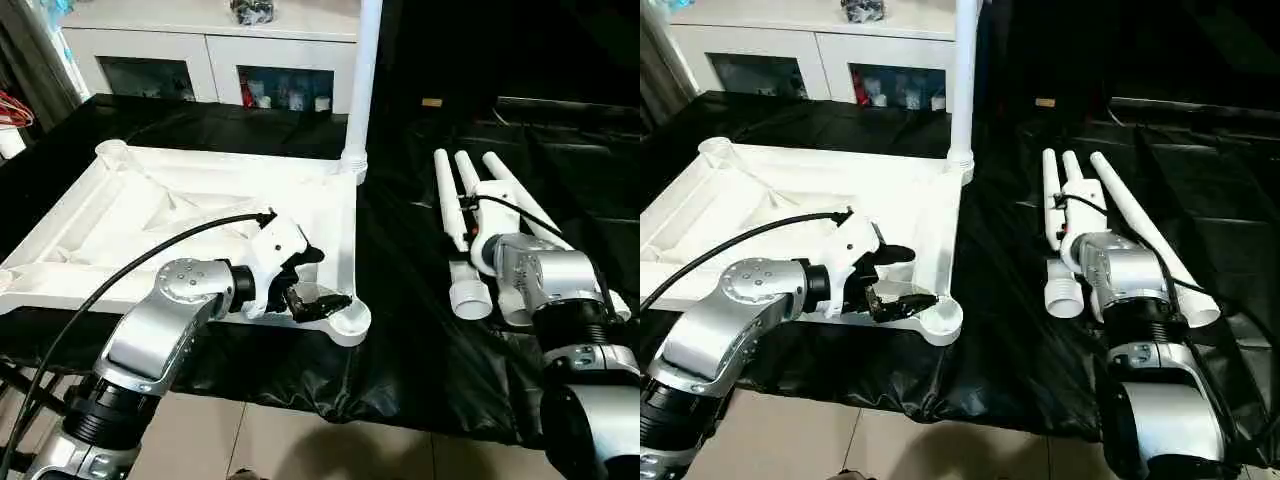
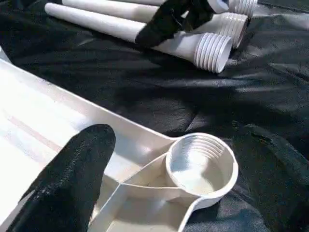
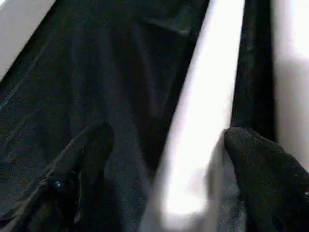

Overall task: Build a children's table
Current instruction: Pick table leg

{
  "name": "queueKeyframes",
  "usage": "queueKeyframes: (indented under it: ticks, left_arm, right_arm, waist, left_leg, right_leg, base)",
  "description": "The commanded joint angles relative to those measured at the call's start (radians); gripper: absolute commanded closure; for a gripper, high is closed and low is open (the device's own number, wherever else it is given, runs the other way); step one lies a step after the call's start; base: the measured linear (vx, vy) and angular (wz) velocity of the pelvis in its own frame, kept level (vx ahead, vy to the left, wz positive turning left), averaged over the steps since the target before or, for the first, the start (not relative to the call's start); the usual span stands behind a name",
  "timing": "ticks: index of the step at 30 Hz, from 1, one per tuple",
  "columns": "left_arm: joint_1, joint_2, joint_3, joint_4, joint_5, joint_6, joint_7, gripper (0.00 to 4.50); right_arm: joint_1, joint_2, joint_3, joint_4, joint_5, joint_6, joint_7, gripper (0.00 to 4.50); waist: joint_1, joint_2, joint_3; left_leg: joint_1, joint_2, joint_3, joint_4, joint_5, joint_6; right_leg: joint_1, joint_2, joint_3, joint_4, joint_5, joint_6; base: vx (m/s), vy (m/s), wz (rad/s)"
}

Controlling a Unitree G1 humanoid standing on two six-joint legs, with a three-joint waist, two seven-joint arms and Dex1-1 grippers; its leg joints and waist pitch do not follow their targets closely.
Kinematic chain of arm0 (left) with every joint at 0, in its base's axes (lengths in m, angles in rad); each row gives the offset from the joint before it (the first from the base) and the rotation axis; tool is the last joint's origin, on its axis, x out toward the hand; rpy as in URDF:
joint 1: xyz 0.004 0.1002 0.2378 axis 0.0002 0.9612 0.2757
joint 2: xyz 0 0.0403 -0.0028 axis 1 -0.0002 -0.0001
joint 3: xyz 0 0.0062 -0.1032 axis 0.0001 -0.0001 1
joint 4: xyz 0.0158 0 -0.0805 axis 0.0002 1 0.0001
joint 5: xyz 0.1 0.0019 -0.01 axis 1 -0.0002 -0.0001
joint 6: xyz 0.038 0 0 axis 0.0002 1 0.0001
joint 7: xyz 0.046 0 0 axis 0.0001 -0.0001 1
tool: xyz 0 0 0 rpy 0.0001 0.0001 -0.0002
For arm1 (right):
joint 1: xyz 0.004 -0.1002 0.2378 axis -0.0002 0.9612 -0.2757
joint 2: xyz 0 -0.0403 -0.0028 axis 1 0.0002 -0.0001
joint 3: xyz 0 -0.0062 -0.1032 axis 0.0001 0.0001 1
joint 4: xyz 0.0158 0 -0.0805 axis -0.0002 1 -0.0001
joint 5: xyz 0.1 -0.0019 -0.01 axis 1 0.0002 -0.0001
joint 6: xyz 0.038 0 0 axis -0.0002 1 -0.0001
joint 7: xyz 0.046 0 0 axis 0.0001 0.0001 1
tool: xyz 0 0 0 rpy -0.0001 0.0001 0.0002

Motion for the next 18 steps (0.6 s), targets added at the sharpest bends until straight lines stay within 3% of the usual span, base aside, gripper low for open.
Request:
queueKeyframes:
  ticks: [1, 6, 18]
  left_arm:
    - [-0.017, 0.004, -0.011, -0.005, -0.001, -0.011, -0.003, 0.06]
    - [-0.018, 0.007, -0.013, -0.005, -0.005, -0.008, -0.003, 0.06]
    - [-0.019, 0.019, -0.02, -0.015, -0.014, 0.0, -0.013, 0.0]
  right_arm:
    - [-0.022, -0.004, 0.013, 0.038, -0.001, 0.038, 0.006, 0.41]
    - [-0.032, -0.003, 0.002, 0.072, 0.0, 0.063, -0.009, 0.41]
    - [-0.061, -0.009, -0.004, 0.16, 0.006, 0.074, -0.01, 1.56]
  waist:
    - [0.003, -0.012, -0.08]
    - [0.005, -0.011, -0.081]
    - [0.006, -0.011, -0.081]
  left_leg:
    - [0.014, 0.02, -0.003, -0.057, -0.128, 0.006]
    - [0.013, 0.021, -0.002, -0.056, -0.121, 0.004]
    - [0.014, 0.021, -0.002, -0.055, -0.129, -0.002]
  right_leg:
    - [0.06, -0.065, 0.046, -0.07, -0.133, -0.205]
    - [0.06, -0.067, 0.047, -0.069, -0.121, -0.208]
    - [0.059, -0.068, 0.046, -0.069, -0.135, -0.206]
  base:
    - [0.0, 0.0, 0.0]
    - [0.0, 0.0, 0.0]
    - [0.0, 0.0, 0.0]
